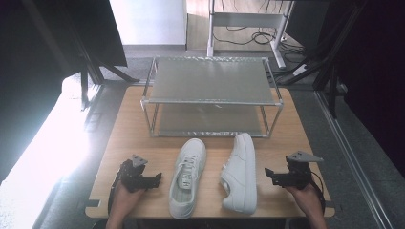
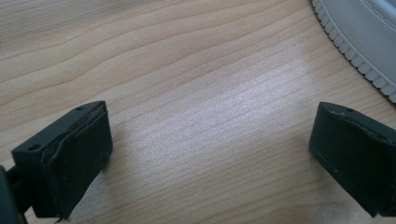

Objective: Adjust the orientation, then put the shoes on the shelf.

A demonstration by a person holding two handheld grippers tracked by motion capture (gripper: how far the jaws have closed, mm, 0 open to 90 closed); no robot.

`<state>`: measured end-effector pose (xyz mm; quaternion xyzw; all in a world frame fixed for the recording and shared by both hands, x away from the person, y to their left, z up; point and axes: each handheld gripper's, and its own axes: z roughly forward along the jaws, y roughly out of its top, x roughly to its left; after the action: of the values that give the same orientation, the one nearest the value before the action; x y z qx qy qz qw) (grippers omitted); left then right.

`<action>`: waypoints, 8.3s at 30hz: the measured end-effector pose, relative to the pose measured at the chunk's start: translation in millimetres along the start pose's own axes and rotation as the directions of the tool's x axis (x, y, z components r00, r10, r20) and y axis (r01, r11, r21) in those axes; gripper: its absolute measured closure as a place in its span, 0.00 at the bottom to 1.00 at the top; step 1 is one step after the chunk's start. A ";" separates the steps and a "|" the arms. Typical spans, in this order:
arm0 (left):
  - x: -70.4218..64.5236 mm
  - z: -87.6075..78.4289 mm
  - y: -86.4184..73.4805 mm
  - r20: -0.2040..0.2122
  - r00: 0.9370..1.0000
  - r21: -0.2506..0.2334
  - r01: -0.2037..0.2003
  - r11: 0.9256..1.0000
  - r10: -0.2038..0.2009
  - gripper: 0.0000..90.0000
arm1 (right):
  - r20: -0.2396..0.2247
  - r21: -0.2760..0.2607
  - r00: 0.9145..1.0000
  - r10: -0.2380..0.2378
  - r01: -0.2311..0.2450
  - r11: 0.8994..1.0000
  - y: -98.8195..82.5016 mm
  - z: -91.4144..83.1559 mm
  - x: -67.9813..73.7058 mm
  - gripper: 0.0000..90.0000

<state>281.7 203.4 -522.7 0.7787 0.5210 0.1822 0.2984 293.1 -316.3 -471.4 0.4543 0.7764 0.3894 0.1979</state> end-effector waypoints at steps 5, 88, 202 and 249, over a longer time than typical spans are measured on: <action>0.0 0.0 0.0 0.000 1.000 0.000 0.001 1.000 -0.001 0.00 | -0.022 -0.020 0.999 -0.029 0.028 0.999 15.3 -11.6 15.3 0.00; -1.6 -0.3 1.1 -0.010 1.000 0.011 0.013 1.000 -0.013 0.00 | 0.112 0.109 0.975 0.193 -0.205 0.973 -26.5 -13.4 -32.2 0.15; -33.0 -63.0 19.6 0.525 0.776 -0.136 0.482 0.865 -0.350 0.94 | -0.375 0.036 0.820 0.433 -0.454 0.890 23.7 -26.6 8.0 0.92; -47.8 -107.0 115.0 0.547 0.765 -0.332 0.571 0.751 -0.340 0.94 | -0.475 -0.142 0.708 0.523 -0.648 0.748 122.1 -40.2 25.4 0.91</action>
<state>280.2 156.7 -365.3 0.5431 0.5531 0.0379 0.6305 320.9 -276.9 -349.6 0.5529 0.5441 0.6300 -0.0370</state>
